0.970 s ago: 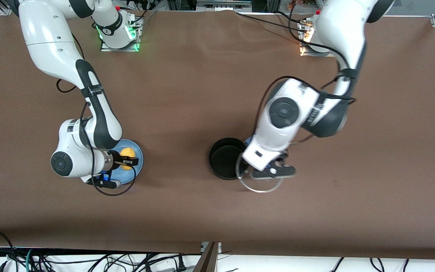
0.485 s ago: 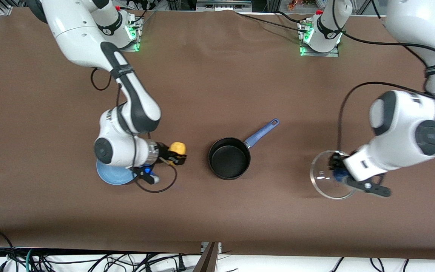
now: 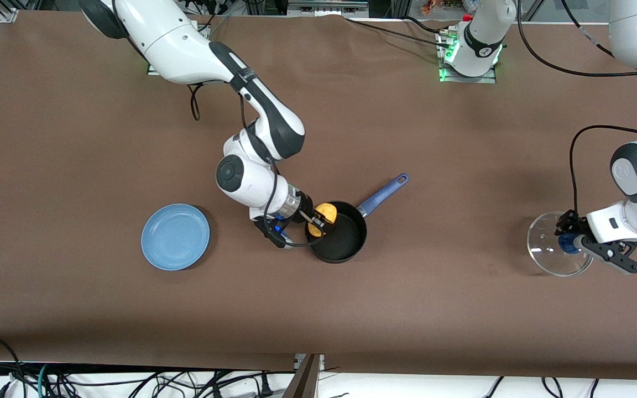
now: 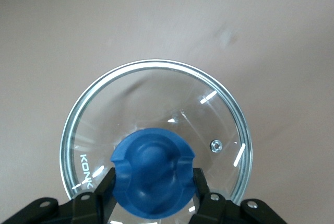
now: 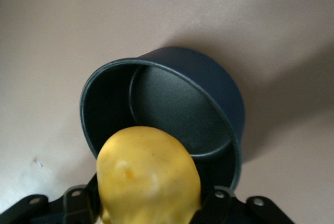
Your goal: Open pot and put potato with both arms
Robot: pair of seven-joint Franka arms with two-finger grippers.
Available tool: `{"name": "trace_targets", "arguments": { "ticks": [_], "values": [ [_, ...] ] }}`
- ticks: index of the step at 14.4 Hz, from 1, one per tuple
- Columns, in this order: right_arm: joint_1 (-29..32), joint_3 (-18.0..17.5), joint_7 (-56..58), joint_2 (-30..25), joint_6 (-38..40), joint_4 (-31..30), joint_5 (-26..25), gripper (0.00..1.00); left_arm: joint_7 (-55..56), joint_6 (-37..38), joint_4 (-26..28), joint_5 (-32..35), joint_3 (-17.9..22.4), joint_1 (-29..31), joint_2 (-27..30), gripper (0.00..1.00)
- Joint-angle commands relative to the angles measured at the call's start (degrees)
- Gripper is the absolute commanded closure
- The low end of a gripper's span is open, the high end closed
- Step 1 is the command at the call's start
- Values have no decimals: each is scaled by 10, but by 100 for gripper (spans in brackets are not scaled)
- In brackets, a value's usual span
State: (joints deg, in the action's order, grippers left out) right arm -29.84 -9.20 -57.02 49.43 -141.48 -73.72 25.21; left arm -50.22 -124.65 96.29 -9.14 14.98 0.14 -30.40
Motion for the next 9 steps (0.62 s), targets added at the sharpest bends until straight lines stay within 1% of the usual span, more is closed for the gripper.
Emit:
{"name": "trace_targets", "arguments": {
  "ticks": [1,2,4,5,6,7,8,9],
  "values": [
    [13,5,2,-5,43,22,5,0,-52,-108,142,-14,2,14,60,44],
    [15,14,3,-12,90,33,1,0,-63,-143,170,-16,3,22,61,44],
    [36,44,15,-28,199,81,-2,0,-73,-168,197,-38,3,28,60,43],
    [47,59,35,-33,250,98,-19,0,-75,-177,203,-44,4,30,54,42],
    [57,75,73,-52,290,100,-50,0,-78,-185,203,-47,4,33,48,42],
    [67,91,128,-78,332,100,-89,0,-78,-190,203,-48,3,35,40,39],
    [74,103,186,-100,378,99,-125,0,-78,-190,203,-64,4,37,34,26],
    [87,123,244,-121,423,97,-140,0,-78,-185,202,-75,4,37,34,7]
  ]
}}
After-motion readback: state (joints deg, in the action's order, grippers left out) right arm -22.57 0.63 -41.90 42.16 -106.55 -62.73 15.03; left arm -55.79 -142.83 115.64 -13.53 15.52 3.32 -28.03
